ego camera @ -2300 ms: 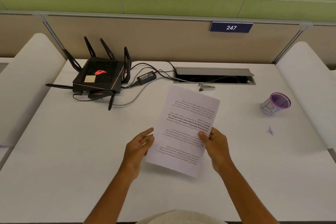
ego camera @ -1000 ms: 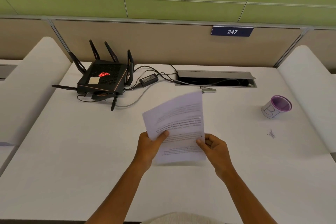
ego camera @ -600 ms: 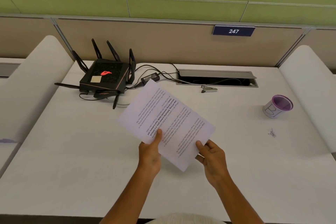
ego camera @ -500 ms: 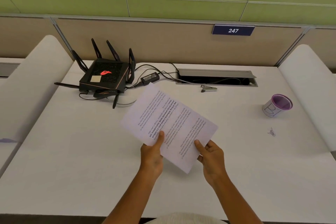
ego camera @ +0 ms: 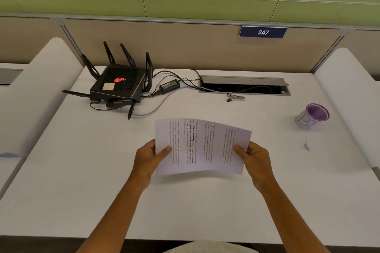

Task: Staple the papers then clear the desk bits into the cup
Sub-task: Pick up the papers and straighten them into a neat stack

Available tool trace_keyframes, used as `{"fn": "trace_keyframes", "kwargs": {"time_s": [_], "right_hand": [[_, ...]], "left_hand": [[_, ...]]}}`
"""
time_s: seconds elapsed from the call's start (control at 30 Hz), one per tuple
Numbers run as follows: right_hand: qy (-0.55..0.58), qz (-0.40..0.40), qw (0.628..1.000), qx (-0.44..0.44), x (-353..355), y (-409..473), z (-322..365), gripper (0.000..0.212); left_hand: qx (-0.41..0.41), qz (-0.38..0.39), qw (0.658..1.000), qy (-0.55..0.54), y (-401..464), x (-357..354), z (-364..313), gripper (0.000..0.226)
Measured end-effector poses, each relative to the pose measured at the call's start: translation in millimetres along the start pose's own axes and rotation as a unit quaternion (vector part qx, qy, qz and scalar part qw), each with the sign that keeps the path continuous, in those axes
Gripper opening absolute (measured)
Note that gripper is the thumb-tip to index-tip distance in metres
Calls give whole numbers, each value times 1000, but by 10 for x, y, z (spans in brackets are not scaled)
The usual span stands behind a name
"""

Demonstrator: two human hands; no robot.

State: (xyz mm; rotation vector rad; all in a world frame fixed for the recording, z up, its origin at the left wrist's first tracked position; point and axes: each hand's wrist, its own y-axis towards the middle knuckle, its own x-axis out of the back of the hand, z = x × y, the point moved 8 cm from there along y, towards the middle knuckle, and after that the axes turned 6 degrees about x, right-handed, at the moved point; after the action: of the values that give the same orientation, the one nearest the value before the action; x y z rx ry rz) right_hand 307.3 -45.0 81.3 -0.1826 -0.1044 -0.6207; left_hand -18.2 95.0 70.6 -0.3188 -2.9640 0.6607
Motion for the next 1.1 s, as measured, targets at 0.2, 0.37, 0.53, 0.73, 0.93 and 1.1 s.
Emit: {"fn": "trace_keyframes", "kwargs": {"time_s": [0.2, 0.37, 0.53, 0.73, 0.93, 1.1], "right_hand": [[16, -20, 999, 40, -7, -47, 87, 16], [-23, -15, 999, 23, -60, -147, -223, 17], [-22, -26, 999, 0, -66, -182, -329, 16], [-23, -21, 1000, 1, -66, -176, -281, 14], [-19, -14, 1000, -20, -105, -174, -325, 14], [-64, 13, 998, 12, -58, -52, -120, 10]], "left_hand": [[-32, -18, 999, 0, -23, -9, -125, 22], [-4, -5, 1000, 11, -62, -21, 168, 19], [1, -20, 999, 26, -95, -29, 251, 20], [1, -18, 1000, 9, -91, -17, 280, 16], [28, -21, 999, 24, -100, -11, 418, 27], [14, -1, 999, 35, -116, 58, 369, 23]]}}
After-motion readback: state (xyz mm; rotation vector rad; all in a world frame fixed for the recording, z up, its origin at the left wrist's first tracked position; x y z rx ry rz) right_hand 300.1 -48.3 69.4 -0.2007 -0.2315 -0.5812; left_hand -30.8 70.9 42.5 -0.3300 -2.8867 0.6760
